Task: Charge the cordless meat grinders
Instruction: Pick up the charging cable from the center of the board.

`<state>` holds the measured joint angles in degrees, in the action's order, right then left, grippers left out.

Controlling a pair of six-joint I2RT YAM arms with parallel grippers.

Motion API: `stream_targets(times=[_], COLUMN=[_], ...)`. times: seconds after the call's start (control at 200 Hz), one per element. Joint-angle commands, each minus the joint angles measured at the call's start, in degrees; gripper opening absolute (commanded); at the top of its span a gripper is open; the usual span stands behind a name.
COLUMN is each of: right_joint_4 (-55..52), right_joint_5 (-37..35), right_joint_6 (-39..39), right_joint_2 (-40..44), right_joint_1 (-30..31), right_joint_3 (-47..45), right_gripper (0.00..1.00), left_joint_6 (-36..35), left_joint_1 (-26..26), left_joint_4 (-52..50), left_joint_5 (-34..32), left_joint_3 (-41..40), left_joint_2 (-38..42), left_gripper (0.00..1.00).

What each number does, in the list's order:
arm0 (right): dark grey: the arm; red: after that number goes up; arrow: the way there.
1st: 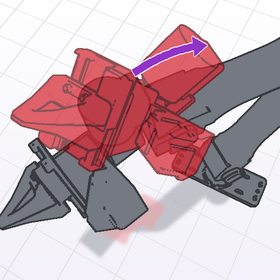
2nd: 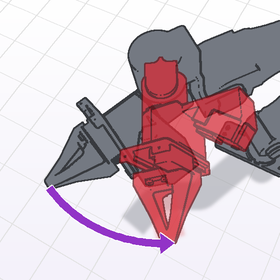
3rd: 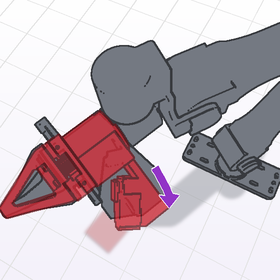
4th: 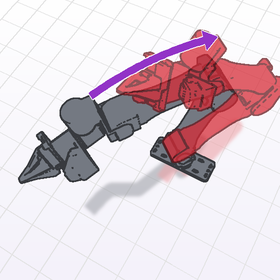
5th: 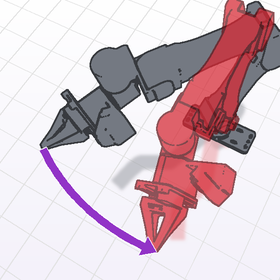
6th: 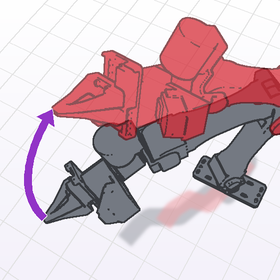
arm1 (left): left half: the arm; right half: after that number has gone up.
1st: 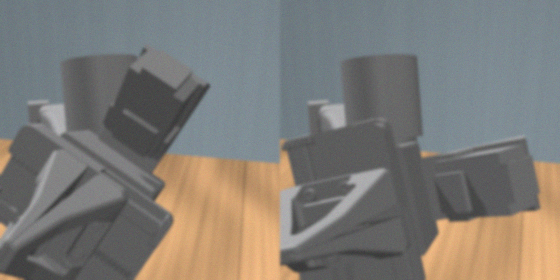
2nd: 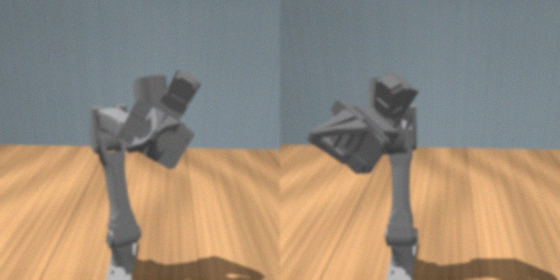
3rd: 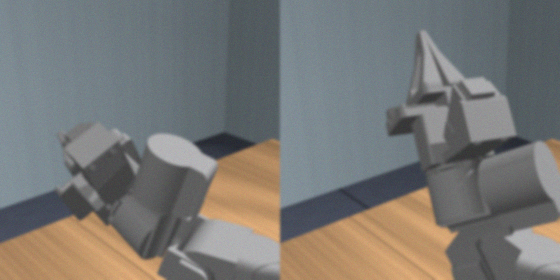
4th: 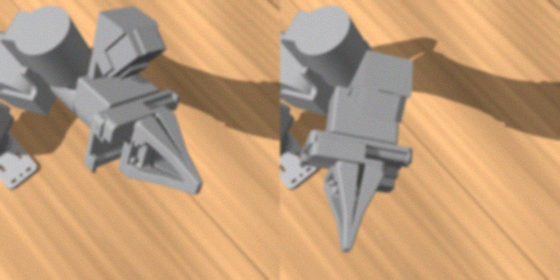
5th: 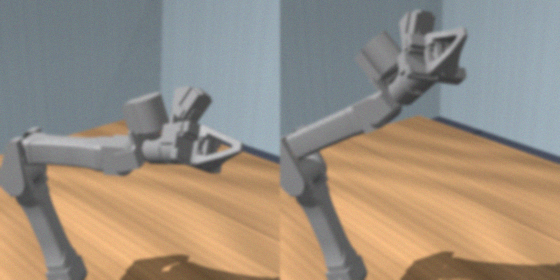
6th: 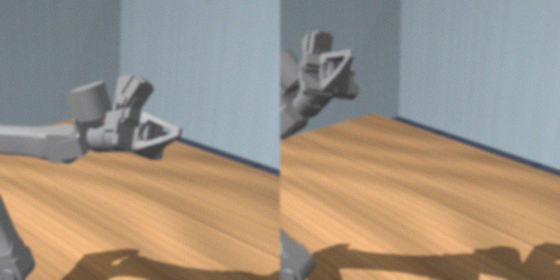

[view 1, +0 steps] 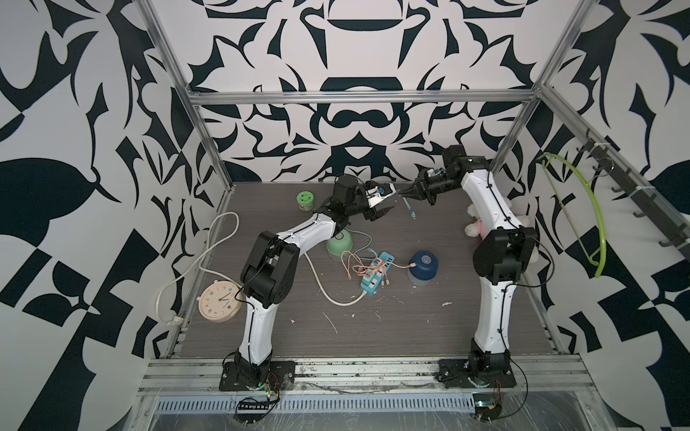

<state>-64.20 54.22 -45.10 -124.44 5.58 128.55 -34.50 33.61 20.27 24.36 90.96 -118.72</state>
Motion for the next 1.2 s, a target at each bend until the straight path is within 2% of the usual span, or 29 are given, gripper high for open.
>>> stream_targets(times=[0.0,0.335,0.42,0.665,0.775,0.825,0.88,0.935,1.015,1.1,1.195], right_joint_4=[-5.38,-4.00,-3.91,-2.27,0.96,3.19,4.60,5.49,7.83,19.20,39.12], right_joint_5=[4.87,8.72,8.84,8.79,9.00,8.31,5.79,1.55,-6.36,-16.05,-24.09], right_joint_6=[0.62,-2.40,-2.72,-2.61,-2.87,-1.98,1.50,8.29,20.23,32.76,48.75], right_joint_2=[3.29,4.82,5.08,6.55,7.43,8.01,9.02,10.57,14.66,22.80,34.12], right_joint_1=[1.04,2.13,2.39,2.25,2.24,2.19,2.01,1.89,2.27,4.39,9.44], right_joint_3=[3.09,3.34,3.46,1.74,1.34,1.93,3.26,3.96,0.83,-11.82,-31.53], right_gripper=[0.00,0.00,0.00,0.00,0.00,0.11,0.20,0.26,0.30,0.32,0.32], left_joint_6=[1.47,3.70,3.58,5.05,6.93,9.81,15.51,22.89,34.61,47.16,59.88], left_joint_1=[0.11,0.32,0.32,0.32,0.32,0.27,-0.20,-0.91,-1.77,-2.45,-2.98], left_joint_4=[5.15,8.54,8.92,10.00,10.57,10.95,12.51,13.59,13.77,15.21,18.10], left_joint_5=[2.86,5.46,5.31,4.83,4.45,3.74,3.43,3.35,3.07,2.99,3.52], left_joint_3=[2.61,3.37,2.98,1.20,0.04,-0.24,-0.70,-0.92,-1.01,-1.96,-3.74], left_joint_2=[-2.06,-3.82,-3.72,-2.53,-1.49,-0.87,-0.03,1.00,2.69,4.48,6.05], left_gripper=[0.71,0.48,0.38,0.00,0.00,0.00,0.00,0.00,0.00,0.00,0.00])
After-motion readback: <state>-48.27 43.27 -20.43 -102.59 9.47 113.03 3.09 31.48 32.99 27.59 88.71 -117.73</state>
